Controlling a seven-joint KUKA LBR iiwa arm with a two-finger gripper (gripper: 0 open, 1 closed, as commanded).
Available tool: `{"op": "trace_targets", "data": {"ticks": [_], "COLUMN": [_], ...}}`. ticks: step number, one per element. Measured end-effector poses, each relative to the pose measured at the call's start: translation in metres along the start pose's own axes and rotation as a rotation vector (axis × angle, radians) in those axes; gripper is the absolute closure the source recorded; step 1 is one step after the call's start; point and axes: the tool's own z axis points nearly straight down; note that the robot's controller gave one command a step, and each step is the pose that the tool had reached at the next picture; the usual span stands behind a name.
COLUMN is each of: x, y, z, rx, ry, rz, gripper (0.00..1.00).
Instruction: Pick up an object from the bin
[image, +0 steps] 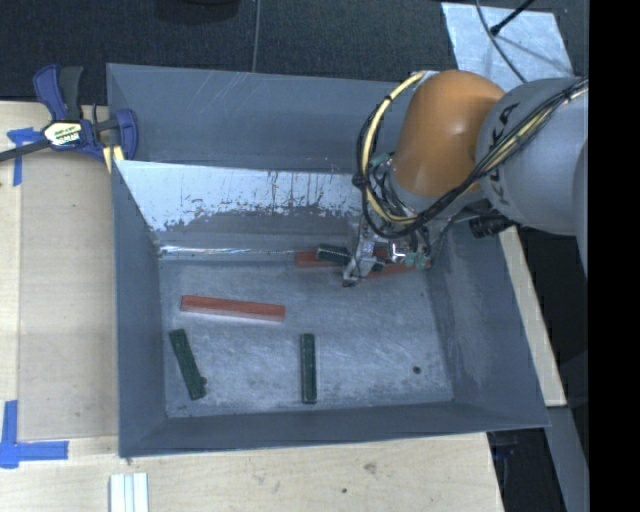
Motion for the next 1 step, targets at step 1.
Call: {"op": "trace_targets", "data": {"ticks": [1], "x": [-0.0025], "y": [-0.0001], "z": [-0.0566], "rx": [-0.001], "ry": [-0.004], "rz": [-0.002], "gripper": [1.00]}}
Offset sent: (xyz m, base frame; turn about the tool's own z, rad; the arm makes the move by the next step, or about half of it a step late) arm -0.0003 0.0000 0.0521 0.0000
